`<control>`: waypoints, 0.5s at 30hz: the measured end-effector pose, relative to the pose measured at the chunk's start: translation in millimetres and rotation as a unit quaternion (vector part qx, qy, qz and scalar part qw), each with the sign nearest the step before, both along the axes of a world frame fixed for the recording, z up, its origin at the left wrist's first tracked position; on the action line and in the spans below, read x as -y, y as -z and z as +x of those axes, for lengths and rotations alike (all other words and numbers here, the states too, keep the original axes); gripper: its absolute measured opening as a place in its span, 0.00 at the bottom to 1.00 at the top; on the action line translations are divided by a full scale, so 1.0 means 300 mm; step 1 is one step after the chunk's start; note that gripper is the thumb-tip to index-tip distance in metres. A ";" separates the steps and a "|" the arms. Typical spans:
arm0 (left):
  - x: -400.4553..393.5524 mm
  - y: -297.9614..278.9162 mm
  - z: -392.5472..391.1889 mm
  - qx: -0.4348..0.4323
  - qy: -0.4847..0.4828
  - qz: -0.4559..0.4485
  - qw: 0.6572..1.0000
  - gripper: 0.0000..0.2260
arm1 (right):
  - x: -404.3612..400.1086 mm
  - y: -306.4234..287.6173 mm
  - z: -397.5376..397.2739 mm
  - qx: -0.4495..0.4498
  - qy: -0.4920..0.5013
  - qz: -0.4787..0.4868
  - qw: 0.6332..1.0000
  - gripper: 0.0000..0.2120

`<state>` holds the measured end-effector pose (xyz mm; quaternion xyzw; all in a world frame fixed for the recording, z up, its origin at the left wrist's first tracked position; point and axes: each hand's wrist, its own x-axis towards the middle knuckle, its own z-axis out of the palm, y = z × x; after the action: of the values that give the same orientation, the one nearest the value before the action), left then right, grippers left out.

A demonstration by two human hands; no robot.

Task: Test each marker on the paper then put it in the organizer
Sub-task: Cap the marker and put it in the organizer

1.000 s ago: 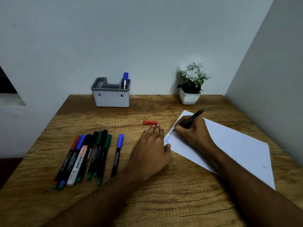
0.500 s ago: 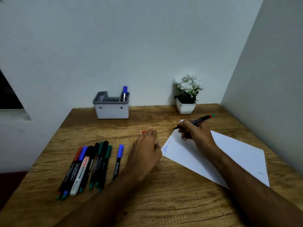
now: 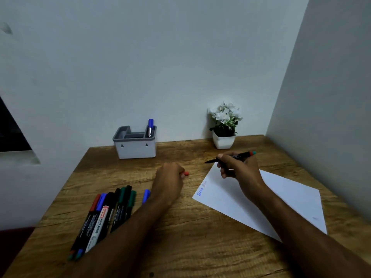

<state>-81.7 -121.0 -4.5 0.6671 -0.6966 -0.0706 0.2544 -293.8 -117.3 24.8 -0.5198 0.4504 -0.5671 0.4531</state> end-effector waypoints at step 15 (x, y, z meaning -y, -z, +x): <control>-0.065 -0.063 -0.030 -0.194 0.036 -0.112 0.974 0.10 | -0.035 -0.022 0.032 -0.004 -0.033 -0.037 0.999 0.04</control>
<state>-90.7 -101.6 14.5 0.5824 -0.6611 -0.1293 0.4551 -284.3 -106.9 31.4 -0.5530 0.4132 -0.5665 0.4500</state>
